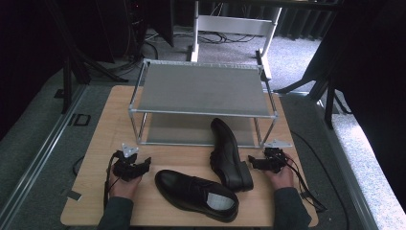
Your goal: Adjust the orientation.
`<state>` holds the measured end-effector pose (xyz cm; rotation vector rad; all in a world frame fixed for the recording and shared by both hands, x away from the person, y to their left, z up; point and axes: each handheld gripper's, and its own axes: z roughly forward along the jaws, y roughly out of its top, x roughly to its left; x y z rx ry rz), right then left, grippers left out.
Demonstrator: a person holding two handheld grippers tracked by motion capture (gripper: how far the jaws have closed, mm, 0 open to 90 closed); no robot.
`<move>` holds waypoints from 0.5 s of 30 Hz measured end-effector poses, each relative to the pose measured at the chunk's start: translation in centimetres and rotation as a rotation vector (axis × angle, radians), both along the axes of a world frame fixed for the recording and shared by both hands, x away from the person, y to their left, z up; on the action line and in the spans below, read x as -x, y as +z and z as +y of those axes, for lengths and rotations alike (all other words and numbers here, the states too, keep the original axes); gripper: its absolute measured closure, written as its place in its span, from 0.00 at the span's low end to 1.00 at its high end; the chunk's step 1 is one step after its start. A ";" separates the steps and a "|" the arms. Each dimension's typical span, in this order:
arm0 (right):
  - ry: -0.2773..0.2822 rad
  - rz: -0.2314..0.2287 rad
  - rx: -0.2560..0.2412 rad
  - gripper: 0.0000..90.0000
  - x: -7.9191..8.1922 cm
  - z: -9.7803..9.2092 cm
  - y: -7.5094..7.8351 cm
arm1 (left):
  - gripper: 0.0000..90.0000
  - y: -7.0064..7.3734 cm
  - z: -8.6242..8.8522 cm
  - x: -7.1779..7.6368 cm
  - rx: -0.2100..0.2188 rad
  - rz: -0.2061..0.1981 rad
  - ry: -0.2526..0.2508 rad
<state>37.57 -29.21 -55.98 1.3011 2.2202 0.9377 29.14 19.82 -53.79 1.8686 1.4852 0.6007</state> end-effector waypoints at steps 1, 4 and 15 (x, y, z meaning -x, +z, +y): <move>-0.001 0.000 0.000 0.15 0.0 0.0 0.0 | 0.47 0.1 0.0 0.3 -0.002 -0.004 -0.007; -0.006 0.000 0.000 0.15 0.1 0.0 0.0 | 0.48 0.5 -0.2 1.0 -0.009 -0.009 -0.017; 0.014 0.001 -0.001 0.15 0.4 -0.2 0.0 | 0.52 1.6 -1.0 5.6 0.003 -0.011 -0.100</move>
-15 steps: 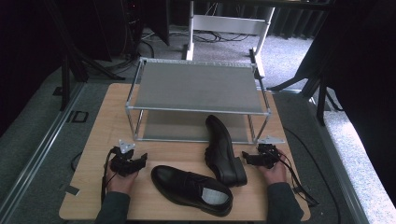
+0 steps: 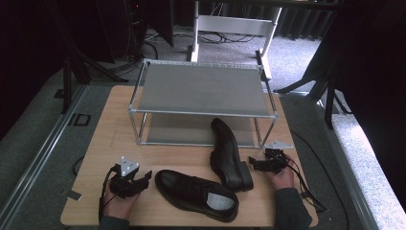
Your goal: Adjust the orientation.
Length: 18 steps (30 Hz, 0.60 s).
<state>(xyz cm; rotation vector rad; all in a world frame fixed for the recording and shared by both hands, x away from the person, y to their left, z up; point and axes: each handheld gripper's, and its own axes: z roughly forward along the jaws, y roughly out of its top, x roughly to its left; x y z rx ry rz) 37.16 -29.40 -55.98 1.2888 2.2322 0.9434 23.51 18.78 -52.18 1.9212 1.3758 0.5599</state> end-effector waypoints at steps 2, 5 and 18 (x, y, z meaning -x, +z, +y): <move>0.000 0.000 0.000 0.15 0.0 0.0 0.0 | 0.53 0.0 -0.3 0.7 0.003 -0.003 -0.018; 0.001 -0.001 0.000 0.15 0.1 0.0 0.0 | 0.58 -0.1 -0.8 1.6 -0.018 -0.004 -0.049; 0.000 0.003 0.003 0.16 0.2 -0.1 0.1 | 1.00 -1.4 -3.1 4.6 -0.067 0.065 -0.166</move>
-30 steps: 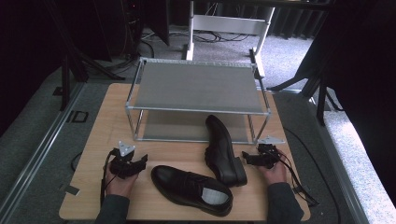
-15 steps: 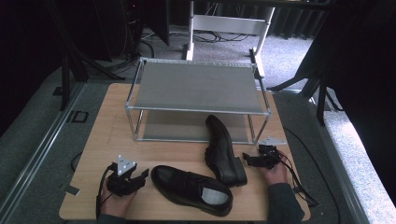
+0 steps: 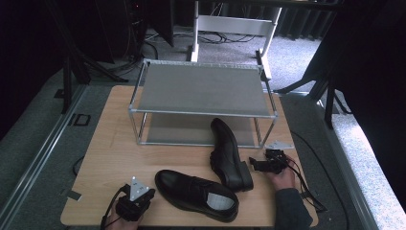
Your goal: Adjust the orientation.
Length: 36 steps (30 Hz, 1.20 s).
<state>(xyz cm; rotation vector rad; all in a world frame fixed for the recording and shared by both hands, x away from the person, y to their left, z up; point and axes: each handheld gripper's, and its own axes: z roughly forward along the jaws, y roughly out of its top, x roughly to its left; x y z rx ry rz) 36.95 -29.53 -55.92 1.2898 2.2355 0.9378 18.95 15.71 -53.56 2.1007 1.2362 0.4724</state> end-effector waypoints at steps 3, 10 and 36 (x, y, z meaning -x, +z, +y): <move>-0.004 0.006 0.003 0.17 0.1 0.0 0.1 | 1.00 -0.6 -0.7 0.0 -0.007 0.030 -0.024; -0.019 0.029 0.020 0.41 0.8 -0.5 0.8 | 1.00 -1.2 -1.8 -0.3 -0.026 0.058 -0.046; 0.024 -0.007 0.088 0.45 5.4 -1.7 2.4 | 0.96 -1.4 -5.5 -11.5 -0.082 -0.010 -0.037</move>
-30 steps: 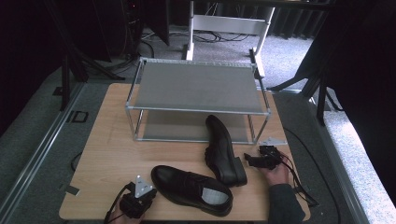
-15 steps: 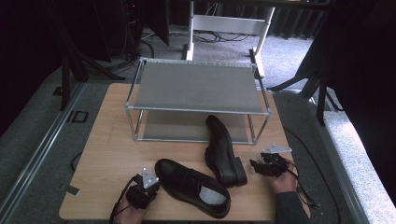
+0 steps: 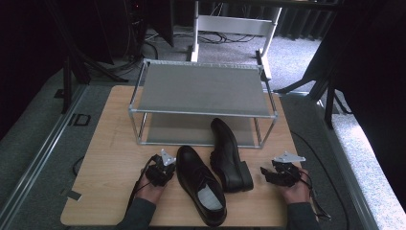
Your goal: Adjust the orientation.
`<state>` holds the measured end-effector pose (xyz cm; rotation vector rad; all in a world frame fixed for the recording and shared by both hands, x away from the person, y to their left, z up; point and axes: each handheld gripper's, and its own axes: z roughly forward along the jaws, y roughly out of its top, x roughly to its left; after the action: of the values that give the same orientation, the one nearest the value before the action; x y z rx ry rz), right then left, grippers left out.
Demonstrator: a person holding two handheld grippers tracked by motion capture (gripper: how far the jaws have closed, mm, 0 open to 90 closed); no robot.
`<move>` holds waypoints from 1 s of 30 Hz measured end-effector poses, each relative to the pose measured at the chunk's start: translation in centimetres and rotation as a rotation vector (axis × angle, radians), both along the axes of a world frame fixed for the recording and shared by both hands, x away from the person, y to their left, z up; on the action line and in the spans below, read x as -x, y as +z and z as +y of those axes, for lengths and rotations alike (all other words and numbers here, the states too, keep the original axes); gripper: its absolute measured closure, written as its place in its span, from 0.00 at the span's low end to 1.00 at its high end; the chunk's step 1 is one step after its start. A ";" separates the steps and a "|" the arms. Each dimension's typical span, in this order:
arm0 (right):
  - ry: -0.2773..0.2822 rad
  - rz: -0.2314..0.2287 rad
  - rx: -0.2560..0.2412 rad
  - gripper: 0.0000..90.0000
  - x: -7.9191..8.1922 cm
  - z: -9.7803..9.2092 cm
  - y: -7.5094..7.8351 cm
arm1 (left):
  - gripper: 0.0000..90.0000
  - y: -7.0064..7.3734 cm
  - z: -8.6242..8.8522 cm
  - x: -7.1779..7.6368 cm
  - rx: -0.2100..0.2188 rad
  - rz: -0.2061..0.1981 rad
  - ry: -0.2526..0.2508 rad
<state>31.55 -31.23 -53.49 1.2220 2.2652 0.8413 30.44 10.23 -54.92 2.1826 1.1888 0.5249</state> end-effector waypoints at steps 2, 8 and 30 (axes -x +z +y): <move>0.000 0.002 -0.001 0.45 0.0 0.1 0.0 | 0.96 0.0 -0.5 -0.8 -0.007 -0.005 -0.012; 0.005 -0.001 -0.001 0.45 0.1 0.5 0.1 | 0.96 0.1 -1.8 -2.9 -0.025 -0.007 -0.015; 0.076 -0.065 -0.045 0.43 1.0 3.0 3.0 | 0.61 2.0 3.3 2.2 0.203 0.015 0.036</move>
<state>30.51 -28.24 -50.51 1.1172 2.2643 0.9505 28.27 13.52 -52.93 1.9997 1.2349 0.3843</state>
